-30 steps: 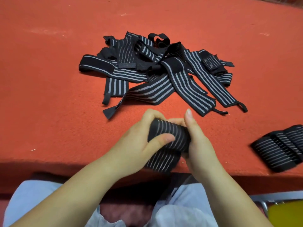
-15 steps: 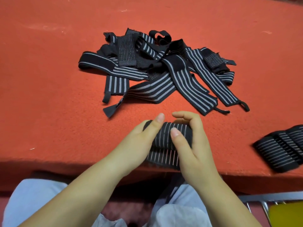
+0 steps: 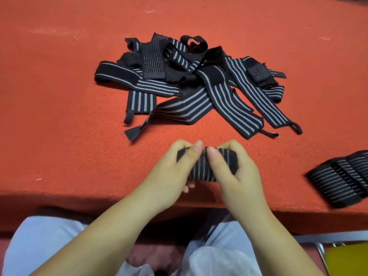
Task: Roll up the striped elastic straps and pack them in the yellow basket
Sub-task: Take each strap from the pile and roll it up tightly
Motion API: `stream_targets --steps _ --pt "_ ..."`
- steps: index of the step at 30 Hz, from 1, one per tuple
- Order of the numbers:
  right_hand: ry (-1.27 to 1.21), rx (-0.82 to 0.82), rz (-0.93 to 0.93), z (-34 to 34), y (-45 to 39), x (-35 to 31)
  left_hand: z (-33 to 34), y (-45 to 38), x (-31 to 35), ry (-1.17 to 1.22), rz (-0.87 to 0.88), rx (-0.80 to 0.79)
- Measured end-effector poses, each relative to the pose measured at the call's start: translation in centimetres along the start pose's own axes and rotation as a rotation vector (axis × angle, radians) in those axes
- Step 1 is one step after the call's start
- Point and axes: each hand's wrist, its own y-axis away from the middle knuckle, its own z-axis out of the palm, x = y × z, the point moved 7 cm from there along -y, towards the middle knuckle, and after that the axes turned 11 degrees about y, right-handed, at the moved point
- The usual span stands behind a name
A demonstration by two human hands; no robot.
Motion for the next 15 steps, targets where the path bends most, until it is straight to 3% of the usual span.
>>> stream_targets --steps 1,3,6,9,11,15 --pt "0.095 0.023 -0.086 0.0 0.3 -0.4 0.3 -0.1 -1.0 0.122 -0.166 -0.014" --pt "0.156 0.042 -0.148 -0.1 0.8 -0.5 1.0 0.0 -1.5 0.226 -0.268 -0.048" --pt "0.002 0.035 -0.072 -0.3 0.6 -0.1 0.6 0.0 -0.1 0.066 0.002 -0.042" --pt "-0.323 -0.164 0.298 1.1 0.2 1.9 0.7 0.5 1.2 -0.182 0.305 -0.069" --pt "-0.446 -0.271 0.451 2.2 0.7 2.5 0.7 0.7 1.1 -0.207 0.332 -0.046" --pt "-0.498 -0.151 0.446 2.1 1.0 2.7 1.1 0.9 1.0 -0.133 0.316 0.022"
